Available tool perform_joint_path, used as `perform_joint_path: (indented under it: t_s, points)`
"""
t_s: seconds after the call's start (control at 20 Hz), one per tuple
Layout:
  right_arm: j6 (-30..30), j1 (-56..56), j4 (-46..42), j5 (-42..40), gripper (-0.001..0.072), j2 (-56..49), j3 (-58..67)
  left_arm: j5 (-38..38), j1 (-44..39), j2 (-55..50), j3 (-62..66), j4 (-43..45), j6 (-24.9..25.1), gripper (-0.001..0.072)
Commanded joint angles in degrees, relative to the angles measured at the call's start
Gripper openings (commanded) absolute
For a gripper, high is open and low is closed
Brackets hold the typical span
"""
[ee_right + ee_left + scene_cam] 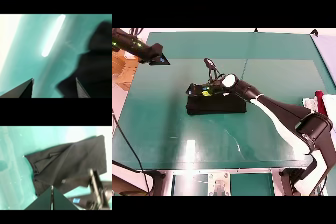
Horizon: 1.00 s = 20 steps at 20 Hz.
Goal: Fold the shirts.
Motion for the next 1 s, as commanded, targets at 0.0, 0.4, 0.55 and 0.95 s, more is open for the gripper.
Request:
perform_joint_path:
  t_s: [0.0,0.4,0.55,0.95]
  points:
    - [1.6,-8.6,-5.9,6.2,0.0583,3.2,-0.1,-0.6,0.8,0.2,0.0,0.3,0.7,0.0024]
    - [4.0,-39.5,-12.7,29.9,0.0585,9.4,-11.9,-0.2,0.7,0.2,0.0,0.2,0.7,0.0024]
    - [-0.9,-38.3,-6.5,27.4,0.0585,5.7,-18.9,0.0,0.7,0.2,0.0,0.2,0.3,0.0024]
    - [-7.3,-28.2,6.7,25.8,0.0415,-4.1,-10.8,-1.0,0.7,0.2,0.0,0.2,-0.7,0.0024]
